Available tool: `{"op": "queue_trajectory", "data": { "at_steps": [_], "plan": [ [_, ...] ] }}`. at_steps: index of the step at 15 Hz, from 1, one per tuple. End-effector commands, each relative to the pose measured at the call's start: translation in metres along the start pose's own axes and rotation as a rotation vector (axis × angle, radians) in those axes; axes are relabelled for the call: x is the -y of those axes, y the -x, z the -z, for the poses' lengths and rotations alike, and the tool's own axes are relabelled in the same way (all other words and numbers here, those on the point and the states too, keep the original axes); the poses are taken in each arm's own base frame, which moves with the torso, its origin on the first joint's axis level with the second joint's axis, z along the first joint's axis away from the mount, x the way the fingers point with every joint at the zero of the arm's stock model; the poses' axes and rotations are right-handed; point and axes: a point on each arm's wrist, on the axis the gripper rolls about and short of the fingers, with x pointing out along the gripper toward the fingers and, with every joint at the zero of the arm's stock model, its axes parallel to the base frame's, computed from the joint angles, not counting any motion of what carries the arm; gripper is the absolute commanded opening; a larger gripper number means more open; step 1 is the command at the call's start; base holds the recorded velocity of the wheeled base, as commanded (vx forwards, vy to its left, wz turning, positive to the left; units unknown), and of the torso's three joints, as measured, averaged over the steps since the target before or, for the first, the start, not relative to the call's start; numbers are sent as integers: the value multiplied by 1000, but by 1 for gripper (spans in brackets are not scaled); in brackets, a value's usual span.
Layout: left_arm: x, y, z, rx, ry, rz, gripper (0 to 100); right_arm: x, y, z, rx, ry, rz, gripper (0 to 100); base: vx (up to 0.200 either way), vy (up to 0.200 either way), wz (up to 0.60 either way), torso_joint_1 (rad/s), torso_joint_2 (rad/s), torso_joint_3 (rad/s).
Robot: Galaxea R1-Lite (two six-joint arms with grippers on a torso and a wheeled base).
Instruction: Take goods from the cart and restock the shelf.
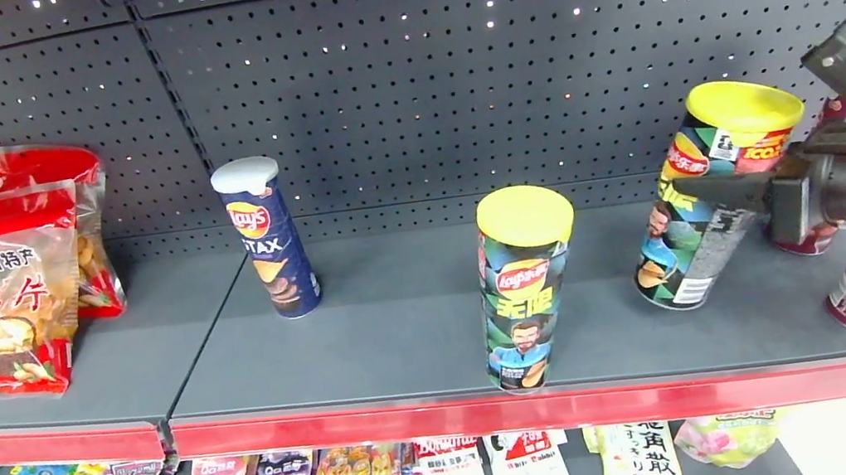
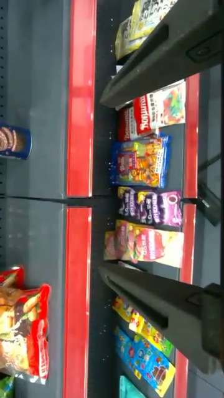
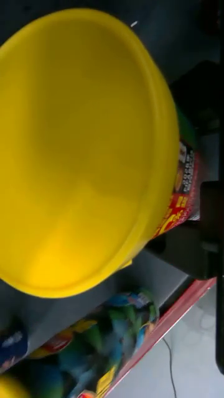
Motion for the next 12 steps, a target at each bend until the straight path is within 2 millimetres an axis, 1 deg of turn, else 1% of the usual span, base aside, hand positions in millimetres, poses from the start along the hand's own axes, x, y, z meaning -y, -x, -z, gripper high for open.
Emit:
{"op": "queue_trajectory", "data": {
  "at_steps": [1,2,3,4,6,12],
  "plan": [
    [0,0,0,-1,0,1,100,7,-29,3,-16,-7,-87,0,0,0,0,0,0,0],
    [0,0,0,-1,0,2,100,8,-33,3,-15,-4,-104,0,0,0,0,0,0,0],
    [0,0,0,-1,0,1,100,10,-47,-1,-3,0,-147,0,0,0,0,0,0,0],
    [0,0,0,-1,0,2,100,12,-56,-4,4,3,-158,0,0,0,0,0,0,0],
    [0,0,0,-1,0,1,100,16,-73,-2,-6,0,-171,0,0,0,0,0,0,0],
    [0,0,0,-1,0,2,100,26,-110,-2,15,12,-259,0,0,0,0,0,0,0]
  ]
}}
